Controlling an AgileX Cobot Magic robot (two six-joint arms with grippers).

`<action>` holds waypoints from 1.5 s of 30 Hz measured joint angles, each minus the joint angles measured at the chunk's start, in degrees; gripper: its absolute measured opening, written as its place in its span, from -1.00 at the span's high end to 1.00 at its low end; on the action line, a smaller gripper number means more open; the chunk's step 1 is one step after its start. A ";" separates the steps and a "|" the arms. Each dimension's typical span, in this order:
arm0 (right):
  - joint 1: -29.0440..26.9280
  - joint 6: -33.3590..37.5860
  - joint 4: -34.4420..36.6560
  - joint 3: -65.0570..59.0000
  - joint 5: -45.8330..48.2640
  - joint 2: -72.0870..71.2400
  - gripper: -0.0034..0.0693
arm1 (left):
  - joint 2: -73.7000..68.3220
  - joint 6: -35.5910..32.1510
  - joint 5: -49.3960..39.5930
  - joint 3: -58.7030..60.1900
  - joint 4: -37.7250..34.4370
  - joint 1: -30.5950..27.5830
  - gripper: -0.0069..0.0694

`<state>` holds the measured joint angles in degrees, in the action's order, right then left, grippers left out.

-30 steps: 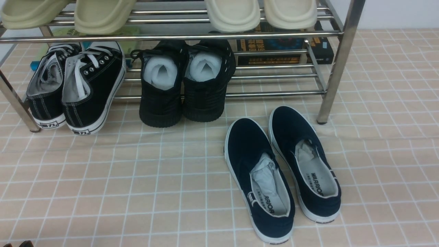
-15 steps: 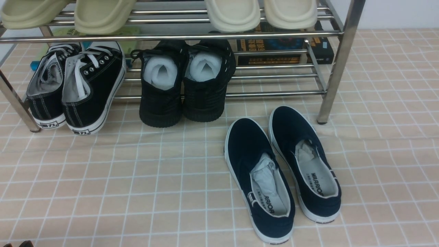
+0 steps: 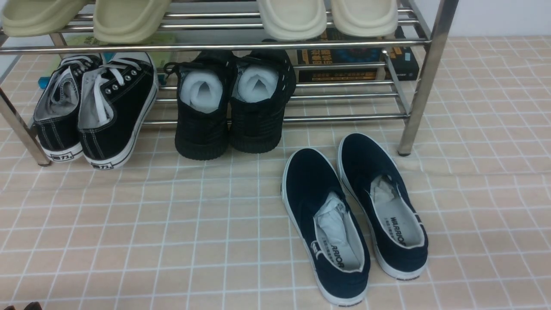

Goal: Take the shoes off the shelf from the light coffee tablecloth by hand.

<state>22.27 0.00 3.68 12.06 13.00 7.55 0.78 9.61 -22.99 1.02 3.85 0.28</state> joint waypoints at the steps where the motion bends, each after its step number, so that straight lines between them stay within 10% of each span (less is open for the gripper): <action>1: -2.91 -0.81 0.00 -2.11 0.00 -1.59 0.89 | 0.00 0.00 0.00 0.00 0.00 0.00 0.19; 12: -22.88 -1.69 -2.23 -13.44 2.14 -8.07 0.87 | 0.00 0.00 0.00 0.00 0.00 0.00 0.19; 45: -28.64 -1.04 -4.43 -12.92 9.15 -8.07 0.79 | 0.00 0.00 0.00 0.00 0.00 0.00 0.19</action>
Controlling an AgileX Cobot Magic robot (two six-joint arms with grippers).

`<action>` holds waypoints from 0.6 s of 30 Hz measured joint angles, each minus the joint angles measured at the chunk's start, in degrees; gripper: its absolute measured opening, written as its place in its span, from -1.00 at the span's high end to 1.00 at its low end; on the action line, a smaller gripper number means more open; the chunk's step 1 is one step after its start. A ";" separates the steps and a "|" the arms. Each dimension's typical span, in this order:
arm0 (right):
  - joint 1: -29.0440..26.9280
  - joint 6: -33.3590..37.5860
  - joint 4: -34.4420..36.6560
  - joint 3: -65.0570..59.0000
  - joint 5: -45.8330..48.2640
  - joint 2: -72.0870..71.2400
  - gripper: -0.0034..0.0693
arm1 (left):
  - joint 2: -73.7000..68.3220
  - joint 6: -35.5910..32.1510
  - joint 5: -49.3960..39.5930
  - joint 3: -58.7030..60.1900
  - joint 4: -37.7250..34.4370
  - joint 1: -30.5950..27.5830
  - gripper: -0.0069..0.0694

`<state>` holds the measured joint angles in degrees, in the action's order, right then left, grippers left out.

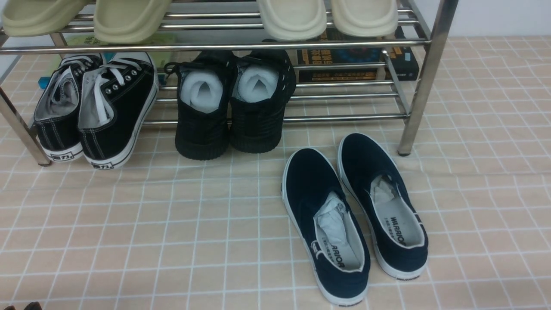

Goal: Take the shoes off the shelf from the light coffee tablecloth by hand.

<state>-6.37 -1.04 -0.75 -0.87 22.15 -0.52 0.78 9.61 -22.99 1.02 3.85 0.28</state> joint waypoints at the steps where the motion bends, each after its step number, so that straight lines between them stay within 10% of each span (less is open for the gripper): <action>1: -0.15 0.00 0.00 0.00 0.00 0.00 0.79 | 0.00 0.00 0.00 0.00 0.00 0.00 0.19; 18: -0.49 0.03 0.00 0.00 0.00 0.00 0.71 | 0.00 0.00 0.00 0.00 0.00 0.00 0.19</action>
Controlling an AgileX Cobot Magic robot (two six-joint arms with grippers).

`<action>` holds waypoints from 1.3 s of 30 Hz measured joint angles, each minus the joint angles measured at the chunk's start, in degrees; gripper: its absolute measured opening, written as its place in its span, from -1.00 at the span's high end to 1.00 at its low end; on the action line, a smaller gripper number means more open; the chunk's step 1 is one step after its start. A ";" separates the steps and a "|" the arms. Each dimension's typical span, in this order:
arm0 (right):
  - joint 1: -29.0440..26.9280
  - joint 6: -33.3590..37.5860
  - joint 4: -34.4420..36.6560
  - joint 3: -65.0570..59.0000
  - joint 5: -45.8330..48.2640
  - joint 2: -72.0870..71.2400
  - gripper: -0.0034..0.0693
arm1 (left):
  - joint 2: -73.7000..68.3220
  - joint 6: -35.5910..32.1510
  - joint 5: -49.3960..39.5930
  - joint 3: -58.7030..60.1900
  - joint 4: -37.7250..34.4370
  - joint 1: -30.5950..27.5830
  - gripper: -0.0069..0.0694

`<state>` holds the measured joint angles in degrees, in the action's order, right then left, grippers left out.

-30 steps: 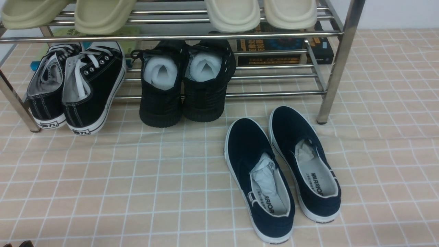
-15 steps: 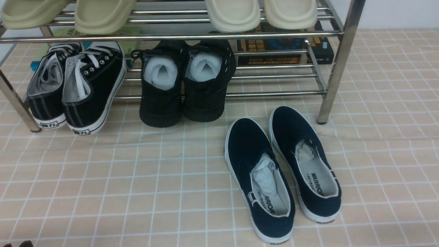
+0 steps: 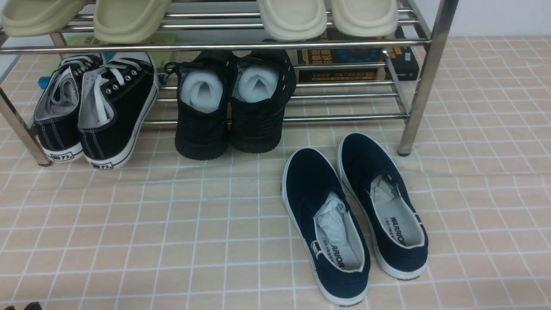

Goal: Take the shoes off the shelf from the light coffee tablecloth by hand.

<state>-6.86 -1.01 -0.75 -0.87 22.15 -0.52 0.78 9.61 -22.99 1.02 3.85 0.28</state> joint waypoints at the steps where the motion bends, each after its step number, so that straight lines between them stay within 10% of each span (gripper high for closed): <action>1: 0.00 0.00 0.00 0.00 0.00 0.00 0.71 | 0.00 0.00 0.00 0.00 0.00 0.00 0.19; 39: 0.00 0.07 -0.13 0.00 0.00 0.00 0.60 | 0.00 0.00 0.00 0.00 0.00 0.00 0.19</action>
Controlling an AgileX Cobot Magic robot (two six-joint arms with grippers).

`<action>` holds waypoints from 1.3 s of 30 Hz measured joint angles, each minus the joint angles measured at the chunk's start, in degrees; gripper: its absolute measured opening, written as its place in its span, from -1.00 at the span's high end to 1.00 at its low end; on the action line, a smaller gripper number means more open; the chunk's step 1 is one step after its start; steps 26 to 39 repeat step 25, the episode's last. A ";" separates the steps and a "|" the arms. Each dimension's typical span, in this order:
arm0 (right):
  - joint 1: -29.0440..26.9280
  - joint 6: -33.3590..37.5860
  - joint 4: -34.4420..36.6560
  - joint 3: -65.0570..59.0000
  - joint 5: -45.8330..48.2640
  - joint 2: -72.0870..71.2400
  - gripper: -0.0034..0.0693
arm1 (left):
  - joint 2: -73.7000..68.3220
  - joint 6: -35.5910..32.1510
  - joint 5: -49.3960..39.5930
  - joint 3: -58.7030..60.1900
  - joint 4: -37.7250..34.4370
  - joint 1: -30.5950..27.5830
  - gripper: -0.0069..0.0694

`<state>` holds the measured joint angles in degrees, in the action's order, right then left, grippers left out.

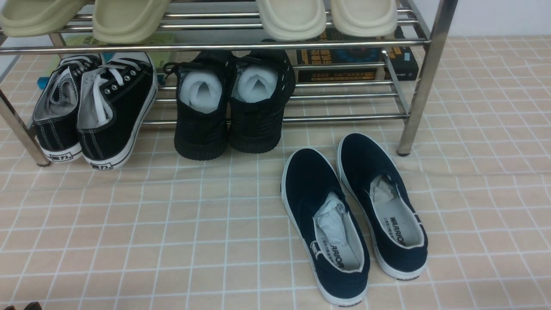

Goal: Take the shoes off the shelf from the light coffee tablecloth by hand.

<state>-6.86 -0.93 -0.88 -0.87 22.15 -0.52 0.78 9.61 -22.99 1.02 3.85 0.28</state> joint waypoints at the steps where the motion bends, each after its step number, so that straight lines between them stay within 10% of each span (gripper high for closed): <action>1: 0.00 0.00 0.00 0.00 0.00 0.00 0.60 | 0.00 0.00 0.00 0.00 0.00 0.00 0.19; 39: 0.00 0.04 0.00 0.00 0.02 0.00 0.51 | 0.00 0.00 0.00 0.00 0.00 0.00 0.19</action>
